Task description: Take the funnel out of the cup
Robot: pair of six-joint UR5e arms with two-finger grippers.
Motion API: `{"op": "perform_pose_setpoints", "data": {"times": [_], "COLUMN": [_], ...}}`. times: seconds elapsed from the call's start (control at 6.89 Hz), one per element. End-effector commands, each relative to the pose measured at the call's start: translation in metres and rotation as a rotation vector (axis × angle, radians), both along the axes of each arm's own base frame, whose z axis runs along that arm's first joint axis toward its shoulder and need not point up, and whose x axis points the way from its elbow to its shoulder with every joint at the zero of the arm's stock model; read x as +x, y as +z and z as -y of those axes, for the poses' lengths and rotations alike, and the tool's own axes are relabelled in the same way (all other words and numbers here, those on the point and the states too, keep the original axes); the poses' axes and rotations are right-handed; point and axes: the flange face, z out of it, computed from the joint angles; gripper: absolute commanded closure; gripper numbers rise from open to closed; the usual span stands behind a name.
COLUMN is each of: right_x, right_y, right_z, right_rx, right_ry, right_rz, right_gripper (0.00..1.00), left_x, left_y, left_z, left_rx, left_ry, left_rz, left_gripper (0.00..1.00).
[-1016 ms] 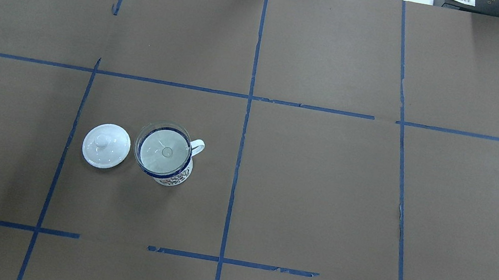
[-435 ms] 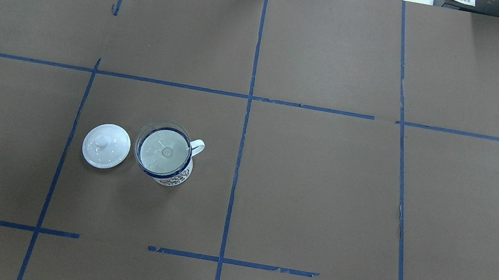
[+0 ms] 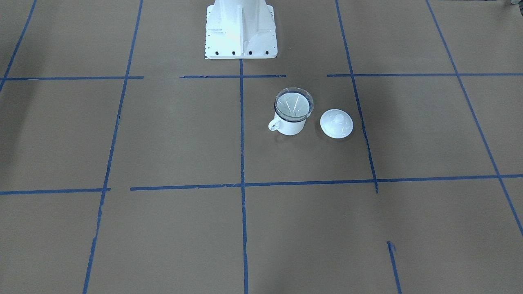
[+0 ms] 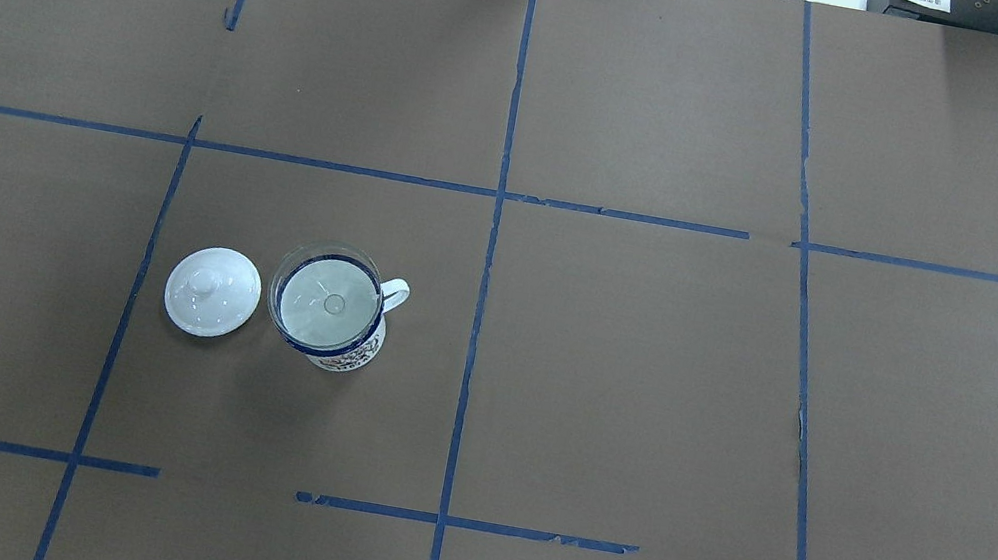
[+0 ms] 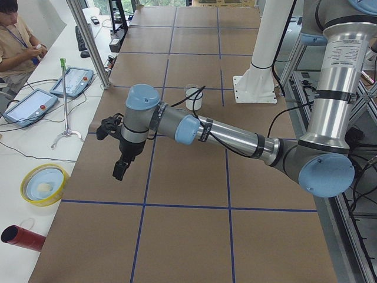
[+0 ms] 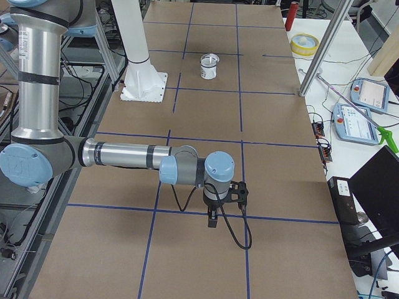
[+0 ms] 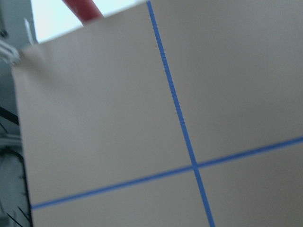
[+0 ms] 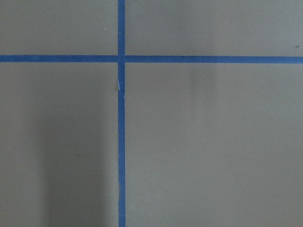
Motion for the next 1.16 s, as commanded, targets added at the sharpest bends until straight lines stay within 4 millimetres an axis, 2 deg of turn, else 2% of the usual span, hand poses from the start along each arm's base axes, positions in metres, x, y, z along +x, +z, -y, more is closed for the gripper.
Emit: {"op": "perform_pose_setpoints", "data": {"times": [0.0, 0.15, 0.29, 0.44, 0.58, 0.73, 0.87, 1.02], "right_x": [0.000, 0.000, 0.000, 0.000, 0.000, 0.000, 0.000, 0.000], "right_y": [0.000, 0.000, 0.000, 0.000, -0.001, 0.000, 0.000, 0.000], "right_z": [0.000, 0.000, 0.000, 0.000, 0.001, 0.000, 0.000, 0.000], "right_rx": [0.000, 0.000, 0.000, 0.000, 0.001, 0.000, 0.000, 0.000], "right_ry": [0.000, 0.000, 0.000, 0.000, 0.000, 0.000, 0.000, 0.000], "right_rz": [0.000, 0.000, 0.000, 0.000, 0.000, 0.000, 0.000, 0.000], "right_gripper": [0.00, 0.00, 0.00, 0.00, 0.00, 0.00, 0.00, 0.00], "left_x": [0.109, 0.177, 0.247, 0.324, 0.380, 0.425, 0.473, 0.508], "left_y": [-0.046, -0.071, -0.118, -0.161, -0.199, -0.241, -0.271, -0.294], "left_z": [0.002, 0.000, 0.001, -0.008, -0.020, -0.031, -0.054, -0.076], "left_rx": [0.053, -0.026, -0.149, -0.202, -0.311, -0.405, -0.466, -0.508], "left_ry": [0.096, 0.137, 0.091, 0.080, 0.061, 0.043, 0.001, -0.018], "left_rz": [-0.173, -0.258, -0.359, -0.394, -0.414, -0.398, -0.363, -0.340], "left_gripper": [0.00, 0.00, 0.00, 0.00, 0.00, 0.00, 0.00, 0.00]}}
